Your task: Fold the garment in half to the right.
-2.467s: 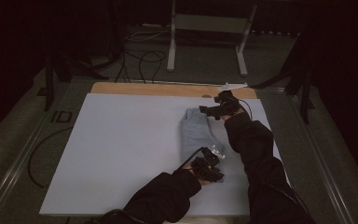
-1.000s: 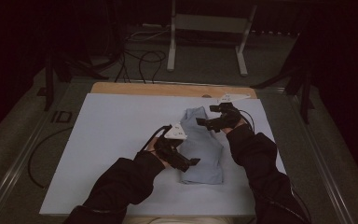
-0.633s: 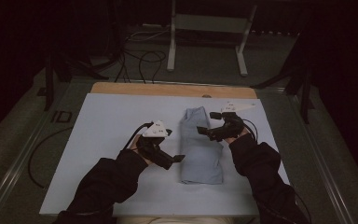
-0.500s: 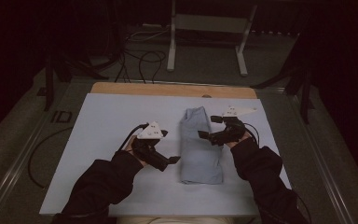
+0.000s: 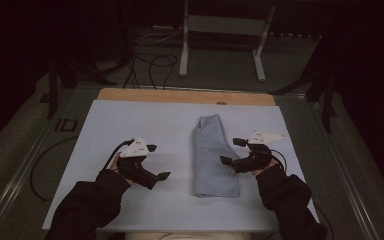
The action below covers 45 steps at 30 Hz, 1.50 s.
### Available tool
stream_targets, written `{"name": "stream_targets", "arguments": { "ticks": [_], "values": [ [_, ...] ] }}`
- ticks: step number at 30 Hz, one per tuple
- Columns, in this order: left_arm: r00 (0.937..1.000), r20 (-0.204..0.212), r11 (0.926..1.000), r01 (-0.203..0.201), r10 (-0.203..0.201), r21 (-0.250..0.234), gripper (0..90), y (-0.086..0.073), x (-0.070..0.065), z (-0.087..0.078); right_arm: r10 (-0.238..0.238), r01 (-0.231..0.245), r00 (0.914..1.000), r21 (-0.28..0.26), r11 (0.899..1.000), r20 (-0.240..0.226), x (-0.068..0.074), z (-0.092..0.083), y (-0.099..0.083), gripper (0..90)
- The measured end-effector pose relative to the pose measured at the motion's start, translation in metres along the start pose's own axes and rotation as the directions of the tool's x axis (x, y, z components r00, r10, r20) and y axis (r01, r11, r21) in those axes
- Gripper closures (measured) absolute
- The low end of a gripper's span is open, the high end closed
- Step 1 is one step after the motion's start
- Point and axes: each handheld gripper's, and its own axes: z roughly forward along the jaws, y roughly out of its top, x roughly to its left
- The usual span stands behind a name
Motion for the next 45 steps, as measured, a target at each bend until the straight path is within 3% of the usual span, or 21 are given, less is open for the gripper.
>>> {"name": "stream_targets", "arguments": {
  "ticks": [9,17,22,27,35,40,45],
  "values": [
    [0.9977,-0.019,0.9979,0.065,-0.065,0.000,0.1,-0.042,0.012,-0.020,0.034,-0.035,0.9991,0.030,0.999,0.024,0.002,-0.016,-0.036,9.5],
    [0.9915,-0.051,0.9927,0.120,-0.120,0.003,0.1,-0.070,0.022,-0.034,0.047,-0.048,0.9971,0.028,0.998,0.060,0.004,-0.029,-0.053,9.5],
    [0.9817,-0.081,0.9849,0.173,-0.172,0.001,0.1,-0.093,0.030,-0.048,0.059,-0.063,0.9940,0.034,0.997,0.092,0.004,-0.037,-0.064,9.5],
    [0.9765,-0.098,0.9811,0.193,-0.192,0.002,0.1,-0.103,0.033,-0.058,0.071,-0.077,0.9906,0.049,0.996,0.117,0.003,-0.042,-0.077,9.5],
    [0.9618,-0.145,0.9721,0.235,-0.233,-0.002,0.1,-0.116,0.037,-0.070,0.093,-0.106,0.9815,0.069,0.992,0.167,0.009,-0.049,-0.093,9.6],
    [0.9597,-0.150,0.9705,0.241,-0.238,0.006,0.1,-0.118,0.036,-0.068,0.123,-0.138,0.9771,0.077,0.987,0.174,0.008,-0.051,-0.100,9.5],
    [0.9528,-0.169,0.9656,0.259,-0.252,0.020,0.1,-0.120,0.036,-0.066,0.106,-0.125,0.9772,0.095,0.988,0.184,0.008,-0.047,-0.101,9.6]
  ]
}}
